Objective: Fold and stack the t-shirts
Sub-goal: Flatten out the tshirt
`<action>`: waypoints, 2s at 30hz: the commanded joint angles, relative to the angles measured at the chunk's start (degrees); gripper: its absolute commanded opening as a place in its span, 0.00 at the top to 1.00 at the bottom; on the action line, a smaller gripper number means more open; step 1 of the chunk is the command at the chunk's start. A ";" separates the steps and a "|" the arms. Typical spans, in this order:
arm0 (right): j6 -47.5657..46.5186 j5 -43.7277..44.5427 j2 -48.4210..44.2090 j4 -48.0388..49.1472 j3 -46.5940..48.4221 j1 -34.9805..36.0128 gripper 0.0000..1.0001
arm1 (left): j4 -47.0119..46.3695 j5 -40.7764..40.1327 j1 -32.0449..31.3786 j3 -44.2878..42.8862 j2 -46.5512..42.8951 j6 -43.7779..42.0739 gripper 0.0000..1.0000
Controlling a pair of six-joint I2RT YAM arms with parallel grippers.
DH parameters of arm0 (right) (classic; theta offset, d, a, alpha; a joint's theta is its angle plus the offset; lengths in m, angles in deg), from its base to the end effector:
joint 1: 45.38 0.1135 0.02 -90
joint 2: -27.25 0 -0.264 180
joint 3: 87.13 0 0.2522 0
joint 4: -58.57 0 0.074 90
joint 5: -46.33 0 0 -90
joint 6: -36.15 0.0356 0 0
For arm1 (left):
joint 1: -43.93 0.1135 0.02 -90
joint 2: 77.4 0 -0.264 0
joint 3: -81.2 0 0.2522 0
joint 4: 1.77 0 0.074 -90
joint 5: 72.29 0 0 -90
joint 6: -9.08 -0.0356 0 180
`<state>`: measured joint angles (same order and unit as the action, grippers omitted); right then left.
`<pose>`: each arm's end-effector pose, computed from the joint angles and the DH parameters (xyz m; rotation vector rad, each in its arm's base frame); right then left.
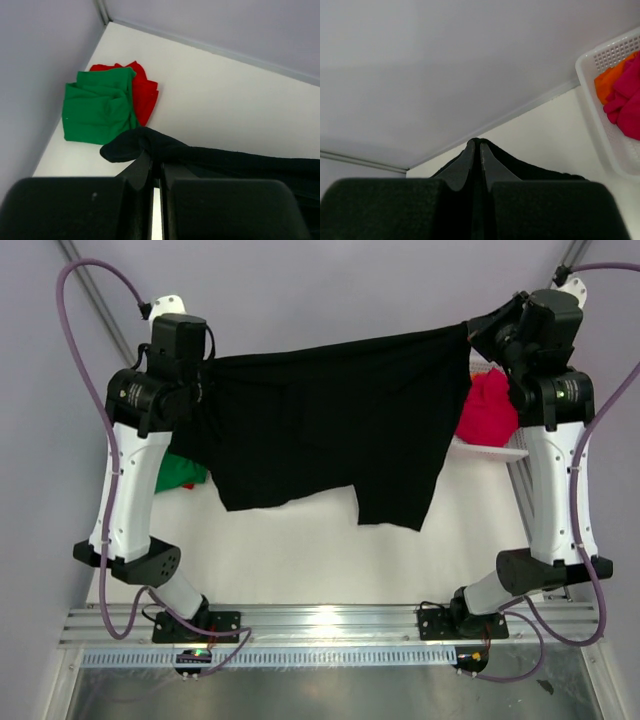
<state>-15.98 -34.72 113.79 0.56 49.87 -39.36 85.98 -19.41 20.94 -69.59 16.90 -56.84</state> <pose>0.2719 0.0231 0.5572 0.5841 1.6181 0.4374 0.2538 -0.0843 0.5339 -0.3902 1.9627 0.1634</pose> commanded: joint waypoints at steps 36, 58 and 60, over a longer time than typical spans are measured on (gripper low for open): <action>21.11 -12.82 -20.81 -12.18 0.25 -0.75 0.97 | 9.41 22.63 0.83 -0.69 -12.57 12.40 1.00; 6.70 -1.57 1.78 15.67 -35.77 -0.14 0.97 | -6.83 0.58 1.71 -0.87 34.89 3.96 1.00; 6.17 -1.48 2.05 17.78 -38.67 0.04 0.97 | -9.12 0.47 1.71 -0.08 34.72 4.23 1.00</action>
<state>-6.94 -37.74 117.68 8.63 13.26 -39.71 82.75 -13.80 22.10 -65.02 56.09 -51.68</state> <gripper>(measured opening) 0.060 0.016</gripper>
